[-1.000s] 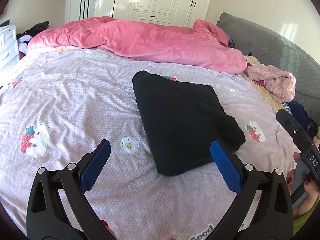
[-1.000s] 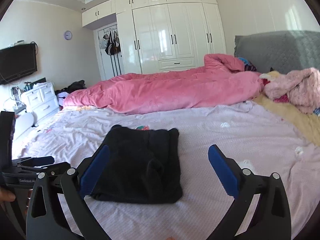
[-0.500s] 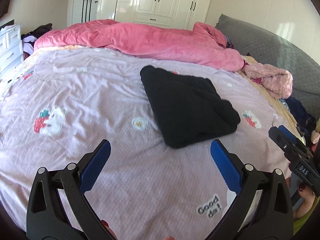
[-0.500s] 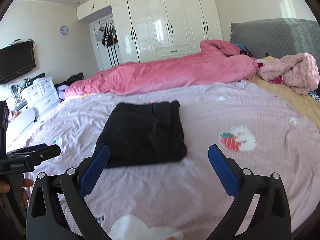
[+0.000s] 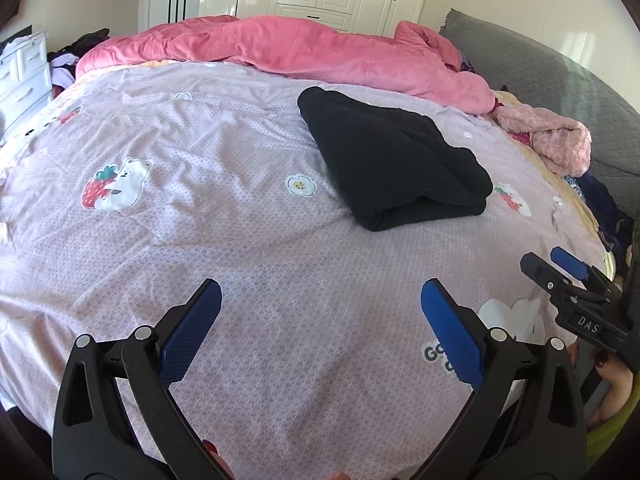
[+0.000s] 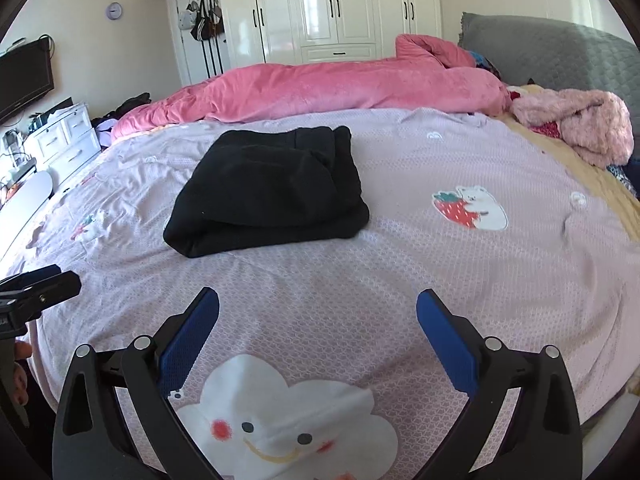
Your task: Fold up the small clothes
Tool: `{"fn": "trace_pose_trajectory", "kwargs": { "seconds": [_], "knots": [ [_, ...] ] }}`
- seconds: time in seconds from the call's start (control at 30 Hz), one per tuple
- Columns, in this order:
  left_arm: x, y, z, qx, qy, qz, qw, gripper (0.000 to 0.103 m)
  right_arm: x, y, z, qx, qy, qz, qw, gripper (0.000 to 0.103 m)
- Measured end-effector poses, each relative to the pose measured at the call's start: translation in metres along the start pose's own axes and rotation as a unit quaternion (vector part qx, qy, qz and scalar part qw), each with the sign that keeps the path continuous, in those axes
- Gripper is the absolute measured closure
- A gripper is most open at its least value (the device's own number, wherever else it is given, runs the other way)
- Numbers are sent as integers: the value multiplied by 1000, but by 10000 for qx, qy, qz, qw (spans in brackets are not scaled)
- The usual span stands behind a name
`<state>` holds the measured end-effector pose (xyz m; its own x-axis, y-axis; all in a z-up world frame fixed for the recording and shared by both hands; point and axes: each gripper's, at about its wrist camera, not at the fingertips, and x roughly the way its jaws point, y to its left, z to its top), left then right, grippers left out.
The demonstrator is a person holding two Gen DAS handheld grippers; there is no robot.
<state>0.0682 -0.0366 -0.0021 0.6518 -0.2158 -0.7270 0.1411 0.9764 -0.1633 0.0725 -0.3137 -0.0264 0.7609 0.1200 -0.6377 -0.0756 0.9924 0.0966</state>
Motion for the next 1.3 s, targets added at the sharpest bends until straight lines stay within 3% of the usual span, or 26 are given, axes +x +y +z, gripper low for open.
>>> {"fn": "trace_pose_trajectory", "kwargs": {
  "seconds": [1.3],
  "knots": [
    [-2, -8, -4, 42, 112, 288, 9995, 9, -5, -4, -2, 97, -59, 16, 9999, 4]
  ]
}}
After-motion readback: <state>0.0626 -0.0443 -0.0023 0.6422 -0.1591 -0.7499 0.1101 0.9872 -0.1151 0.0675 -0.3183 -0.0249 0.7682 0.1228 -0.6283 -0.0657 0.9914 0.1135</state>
